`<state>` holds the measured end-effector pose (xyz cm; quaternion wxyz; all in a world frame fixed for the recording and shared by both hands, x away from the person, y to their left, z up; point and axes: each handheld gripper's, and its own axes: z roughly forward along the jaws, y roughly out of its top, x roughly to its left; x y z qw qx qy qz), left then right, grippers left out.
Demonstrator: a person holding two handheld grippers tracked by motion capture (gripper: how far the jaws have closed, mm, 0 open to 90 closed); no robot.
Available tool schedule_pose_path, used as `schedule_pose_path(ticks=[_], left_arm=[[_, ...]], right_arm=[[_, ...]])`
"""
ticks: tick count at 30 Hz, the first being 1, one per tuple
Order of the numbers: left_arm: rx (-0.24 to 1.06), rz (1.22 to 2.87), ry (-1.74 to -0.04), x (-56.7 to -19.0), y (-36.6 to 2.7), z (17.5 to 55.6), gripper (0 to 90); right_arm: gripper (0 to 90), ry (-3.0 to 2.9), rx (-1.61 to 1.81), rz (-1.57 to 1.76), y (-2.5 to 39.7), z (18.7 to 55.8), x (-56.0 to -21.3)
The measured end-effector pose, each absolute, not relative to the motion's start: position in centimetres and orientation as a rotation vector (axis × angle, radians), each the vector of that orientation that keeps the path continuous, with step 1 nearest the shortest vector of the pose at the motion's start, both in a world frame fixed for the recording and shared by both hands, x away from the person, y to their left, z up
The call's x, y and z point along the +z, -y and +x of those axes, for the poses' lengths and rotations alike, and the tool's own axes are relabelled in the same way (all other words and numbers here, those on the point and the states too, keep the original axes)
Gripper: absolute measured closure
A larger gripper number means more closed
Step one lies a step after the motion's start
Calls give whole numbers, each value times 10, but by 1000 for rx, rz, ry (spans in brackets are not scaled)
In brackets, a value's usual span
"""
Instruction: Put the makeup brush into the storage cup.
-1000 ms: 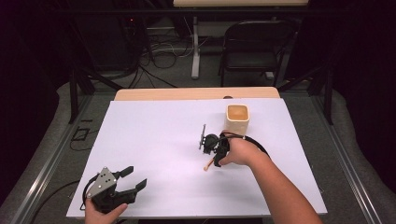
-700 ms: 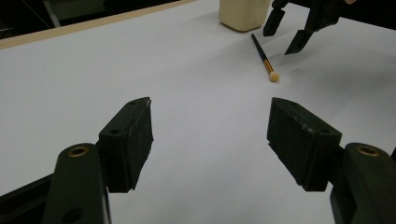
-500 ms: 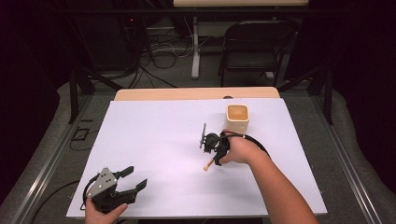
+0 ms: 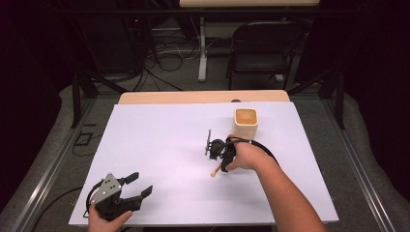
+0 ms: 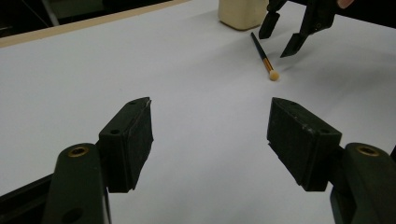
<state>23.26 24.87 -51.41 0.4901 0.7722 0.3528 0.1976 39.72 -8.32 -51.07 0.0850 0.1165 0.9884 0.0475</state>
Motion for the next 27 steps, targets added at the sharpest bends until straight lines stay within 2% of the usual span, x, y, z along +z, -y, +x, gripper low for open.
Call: schedule_pose_path(ticks=[27], left_arm=[[472,1876,-862,-515,-248,233,312]], right_arm=[[452,-2957,121,238,73,397,-523]])
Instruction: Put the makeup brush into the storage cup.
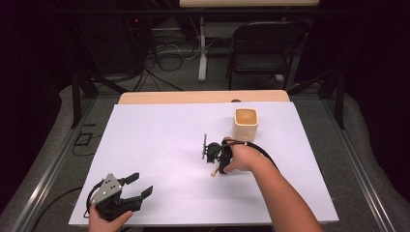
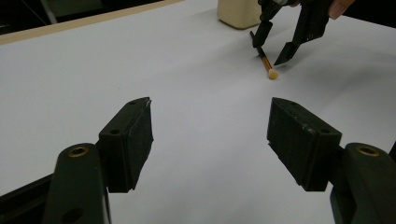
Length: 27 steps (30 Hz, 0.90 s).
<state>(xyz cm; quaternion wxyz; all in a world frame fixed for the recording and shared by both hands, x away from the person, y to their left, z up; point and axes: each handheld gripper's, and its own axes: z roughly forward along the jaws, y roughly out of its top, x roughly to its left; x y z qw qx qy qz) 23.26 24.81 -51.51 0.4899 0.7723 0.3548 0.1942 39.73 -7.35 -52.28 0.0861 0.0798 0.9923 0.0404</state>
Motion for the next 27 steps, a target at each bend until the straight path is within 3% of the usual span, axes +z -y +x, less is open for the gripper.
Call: schedule_pose_path(ticks=[27], left_arm=[[477,1877,-874,-516,-251,230,312]], right_arm=[[484,-2971,117,203,69,399,-528]])
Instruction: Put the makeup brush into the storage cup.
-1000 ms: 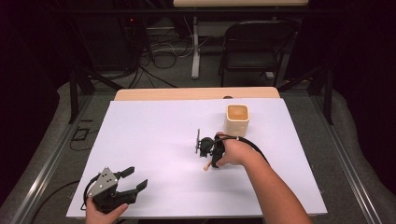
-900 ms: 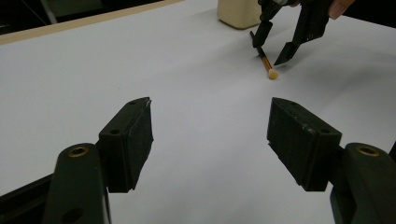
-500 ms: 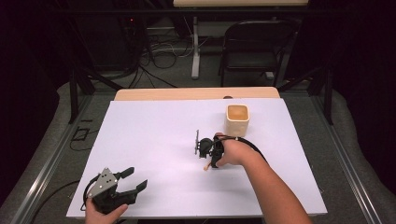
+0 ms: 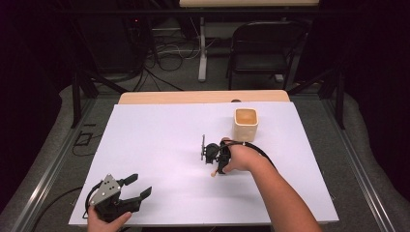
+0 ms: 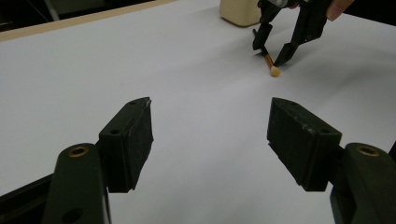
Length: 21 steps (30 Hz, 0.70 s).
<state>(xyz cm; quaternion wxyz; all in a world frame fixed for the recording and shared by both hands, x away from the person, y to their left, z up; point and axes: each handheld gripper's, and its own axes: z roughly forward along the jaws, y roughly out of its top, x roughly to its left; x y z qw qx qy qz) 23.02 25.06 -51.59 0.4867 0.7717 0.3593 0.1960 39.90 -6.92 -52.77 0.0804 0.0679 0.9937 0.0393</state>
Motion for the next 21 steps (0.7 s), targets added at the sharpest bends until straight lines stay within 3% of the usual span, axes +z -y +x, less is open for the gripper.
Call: schedule_pose_path(ticks=[21], left_arm=[[474,1877,-876,-517,-251,230,313]], right_arm=[[490,-2992,124,174,68,403,-528]])
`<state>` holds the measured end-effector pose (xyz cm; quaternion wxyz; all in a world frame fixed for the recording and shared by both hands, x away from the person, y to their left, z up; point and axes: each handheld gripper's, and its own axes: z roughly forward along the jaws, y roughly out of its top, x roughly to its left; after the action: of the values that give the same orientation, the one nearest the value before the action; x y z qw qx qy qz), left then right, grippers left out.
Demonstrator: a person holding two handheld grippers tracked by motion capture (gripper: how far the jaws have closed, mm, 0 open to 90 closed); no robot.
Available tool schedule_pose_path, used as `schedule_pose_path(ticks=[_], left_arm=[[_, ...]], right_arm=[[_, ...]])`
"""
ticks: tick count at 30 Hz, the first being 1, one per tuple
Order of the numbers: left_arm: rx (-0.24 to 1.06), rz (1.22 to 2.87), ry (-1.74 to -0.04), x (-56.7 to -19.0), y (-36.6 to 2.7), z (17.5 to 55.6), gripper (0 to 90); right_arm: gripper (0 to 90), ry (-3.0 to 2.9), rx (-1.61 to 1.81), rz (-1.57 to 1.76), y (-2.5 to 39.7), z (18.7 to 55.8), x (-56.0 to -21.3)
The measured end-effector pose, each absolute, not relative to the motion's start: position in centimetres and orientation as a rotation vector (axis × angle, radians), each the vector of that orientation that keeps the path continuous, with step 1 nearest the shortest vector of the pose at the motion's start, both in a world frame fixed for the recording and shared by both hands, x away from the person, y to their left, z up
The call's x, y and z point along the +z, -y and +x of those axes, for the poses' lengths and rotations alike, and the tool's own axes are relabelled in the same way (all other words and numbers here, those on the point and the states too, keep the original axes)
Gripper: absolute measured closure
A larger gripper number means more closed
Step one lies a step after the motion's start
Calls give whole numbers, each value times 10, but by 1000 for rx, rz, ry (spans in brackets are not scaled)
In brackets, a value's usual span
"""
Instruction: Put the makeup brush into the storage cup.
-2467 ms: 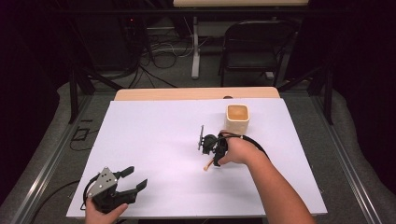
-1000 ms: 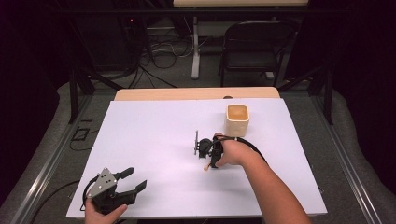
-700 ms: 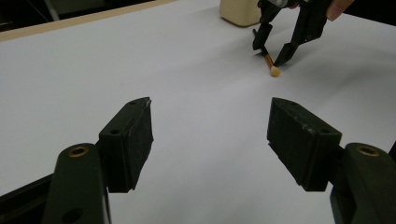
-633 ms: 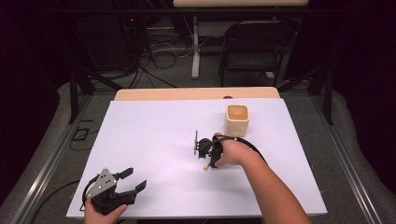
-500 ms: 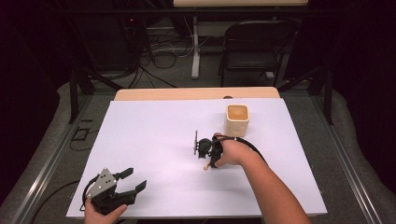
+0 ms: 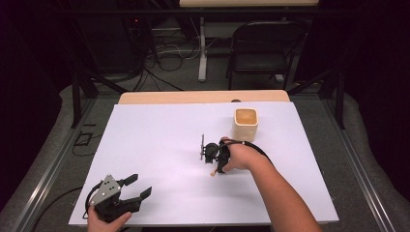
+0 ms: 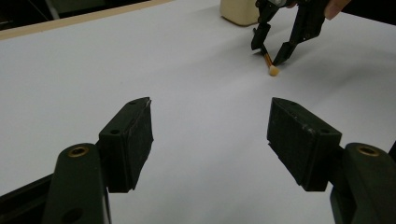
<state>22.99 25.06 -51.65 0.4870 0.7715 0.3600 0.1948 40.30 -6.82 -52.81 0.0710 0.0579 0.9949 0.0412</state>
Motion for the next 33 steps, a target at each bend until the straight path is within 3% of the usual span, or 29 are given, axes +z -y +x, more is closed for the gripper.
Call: schedule_pose_path(ticks=[13,28,33], left_arm=[[478,1869,-885,-517,-254,227,313],[480,1874,-885,-516,-255,226,313],[481,1877,-884,-516,-255,226,313]], right_arm=[[578,-3028,41,143,59,406,-528],[835,-3097,23,175,57,403,-527],[836,-3094,18,166,56,402,-528]])
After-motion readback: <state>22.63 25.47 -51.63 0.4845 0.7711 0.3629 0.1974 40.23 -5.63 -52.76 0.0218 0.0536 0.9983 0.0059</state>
